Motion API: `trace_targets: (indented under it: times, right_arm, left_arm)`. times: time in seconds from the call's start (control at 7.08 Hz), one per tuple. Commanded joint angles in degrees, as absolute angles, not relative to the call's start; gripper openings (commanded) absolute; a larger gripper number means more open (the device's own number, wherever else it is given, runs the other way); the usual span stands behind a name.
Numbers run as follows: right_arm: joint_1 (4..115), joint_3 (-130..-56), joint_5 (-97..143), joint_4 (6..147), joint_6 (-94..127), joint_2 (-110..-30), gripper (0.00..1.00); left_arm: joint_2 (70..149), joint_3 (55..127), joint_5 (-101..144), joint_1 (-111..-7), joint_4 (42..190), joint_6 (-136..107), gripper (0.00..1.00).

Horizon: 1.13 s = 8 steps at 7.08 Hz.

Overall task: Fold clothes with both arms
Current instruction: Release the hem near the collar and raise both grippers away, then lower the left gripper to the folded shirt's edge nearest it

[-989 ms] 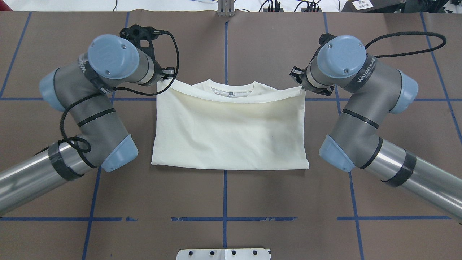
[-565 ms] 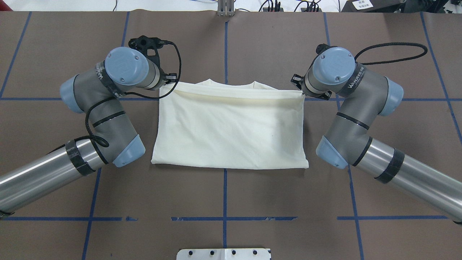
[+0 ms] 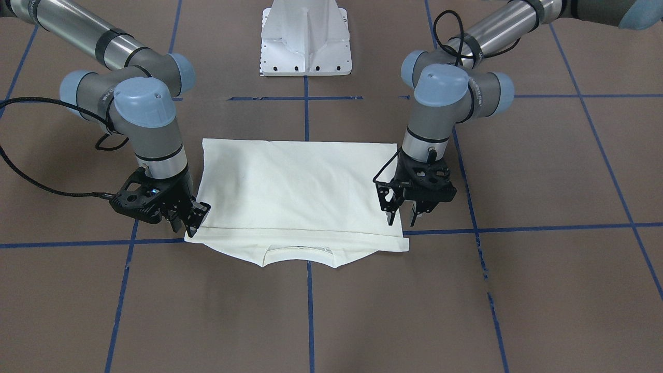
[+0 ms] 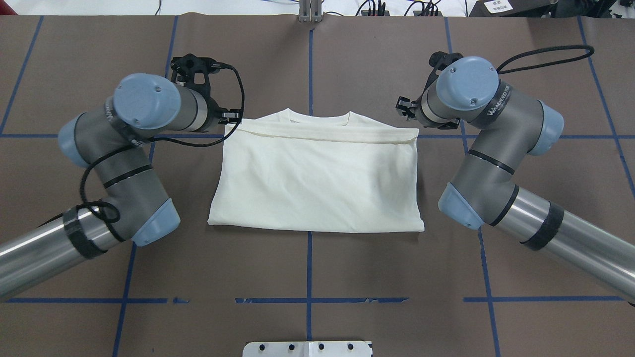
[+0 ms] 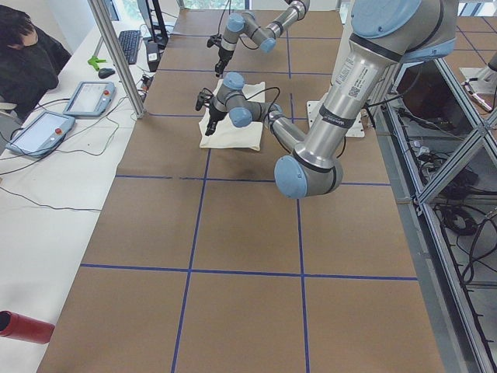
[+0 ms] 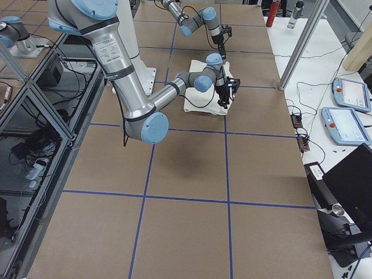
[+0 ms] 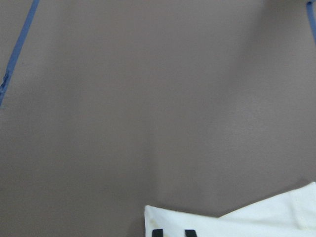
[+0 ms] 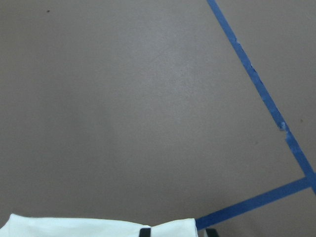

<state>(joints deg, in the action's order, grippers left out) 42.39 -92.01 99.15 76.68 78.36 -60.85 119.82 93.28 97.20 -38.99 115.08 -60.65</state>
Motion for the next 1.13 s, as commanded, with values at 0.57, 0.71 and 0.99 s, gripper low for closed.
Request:
trace_targets:
  times: [0.57,0.71,0.99]
  right_arm:
    - [43.42,-94.92,100.99,76.55,73.65,-61.43,1.00]
    - [43.42,-94.92,101.07,76.55,73.74,-61.44,1.00]
    - [43.42,-94.92,100.99,76.47,73.74,-61.70,1.00]
  left_arm:
    - [100.46,107.41,93.11,-26.31,125.15,-75.46,0.75]
    - [100.46,106.53,91.51,-23.67,125.24,-78.89,0.74]
    - [100.90,105.65,90.70,-21.98,125.24,-80.24,0.71]
